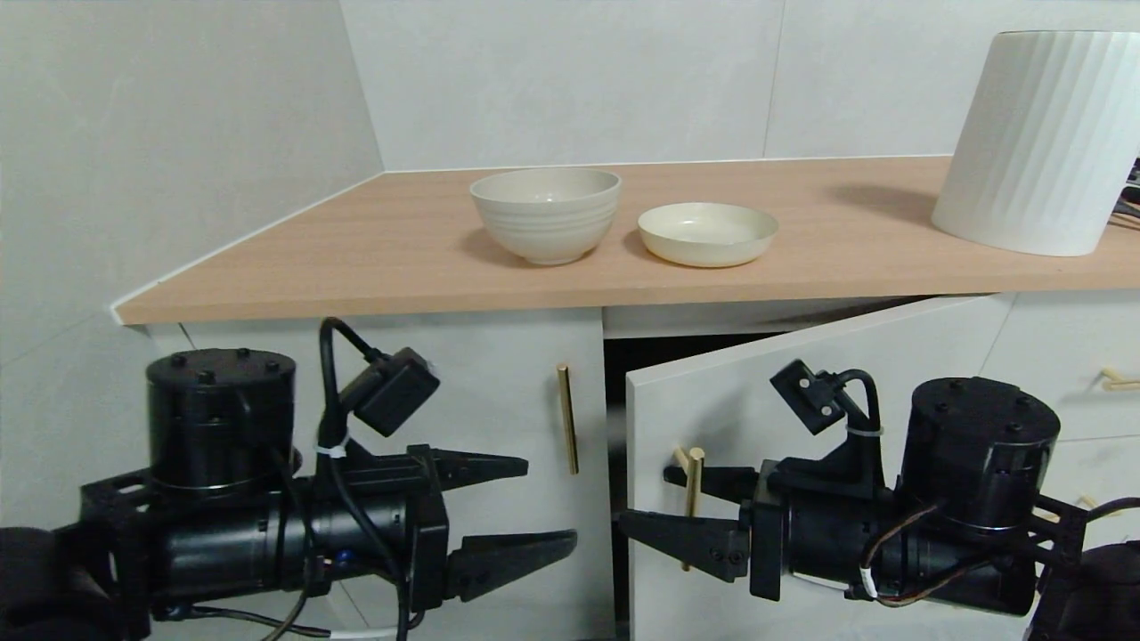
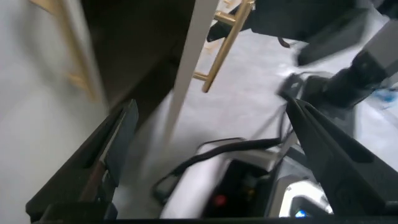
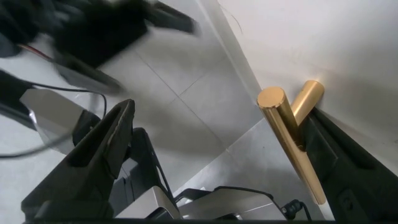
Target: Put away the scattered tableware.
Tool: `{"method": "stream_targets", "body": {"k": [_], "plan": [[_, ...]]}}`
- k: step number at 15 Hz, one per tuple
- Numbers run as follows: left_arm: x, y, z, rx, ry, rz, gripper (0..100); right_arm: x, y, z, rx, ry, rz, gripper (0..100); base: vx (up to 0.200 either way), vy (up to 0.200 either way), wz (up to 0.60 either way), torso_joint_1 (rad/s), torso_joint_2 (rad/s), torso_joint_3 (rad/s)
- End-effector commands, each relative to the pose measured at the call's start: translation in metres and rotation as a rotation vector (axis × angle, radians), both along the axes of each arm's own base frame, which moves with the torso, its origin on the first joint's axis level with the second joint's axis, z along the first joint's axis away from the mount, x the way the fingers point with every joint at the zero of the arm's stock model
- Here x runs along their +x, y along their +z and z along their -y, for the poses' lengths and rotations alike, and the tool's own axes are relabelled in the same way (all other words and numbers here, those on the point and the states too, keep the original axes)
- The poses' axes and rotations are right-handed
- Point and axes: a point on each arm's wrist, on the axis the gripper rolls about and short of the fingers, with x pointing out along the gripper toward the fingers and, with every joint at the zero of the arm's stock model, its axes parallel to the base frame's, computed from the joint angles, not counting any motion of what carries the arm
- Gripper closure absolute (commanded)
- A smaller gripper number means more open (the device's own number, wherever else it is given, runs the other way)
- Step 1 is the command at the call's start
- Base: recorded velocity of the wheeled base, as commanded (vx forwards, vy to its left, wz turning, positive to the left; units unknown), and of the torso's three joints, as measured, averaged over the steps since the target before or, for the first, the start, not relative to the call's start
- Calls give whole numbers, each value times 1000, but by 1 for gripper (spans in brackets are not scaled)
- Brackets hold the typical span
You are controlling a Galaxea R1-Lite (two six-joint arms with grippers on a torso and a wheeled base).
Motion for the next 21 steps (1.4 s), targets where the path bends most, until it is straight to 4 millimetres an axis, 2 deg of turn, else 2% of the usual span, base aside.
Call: {"method": "stream_targets", "body": {"k": [1, 3, 4, 13, 16, 19, 21], "plan": [[10, -34, 16, 29, -18, -116, 0, 0, 1, 0, 4, 0, 4, 0, 0, 0, 0, 0, 0, 0], [13, -42, 19, 34, -22, -120, 0, 0, 0, 0, 0, 0, 1, 0, 0, 0, 0, 0, 0, 0], [13, -42, 19, 28, -23, -112, 100, 1, -1, 0, -2, 0, -1, 0, 0, 0, 0, 0, 0, 0], [21, -34, 24, -22, -3, -63, 100, 0, -2, 0, -3, 2, -1, 0, 0, 0, 0, 0, 0, 0], [38, -49, 34, -52, 4, -53, 100, 0, -1, 0, -1, 0, 1, 0, 0, 0, 0, 0, 0, 0], [67, -69, 49, -72, 42, -5, 100, -1, 1, 1, 2, 0, 5, 0, 0, 0, 0, 0, 0, 0], [75, -78, 54, -70, 88, 30, 100, -1, 0, 1, 0, 0, 3, 0, 0, 0, 0, 0, 0, 0]]}}
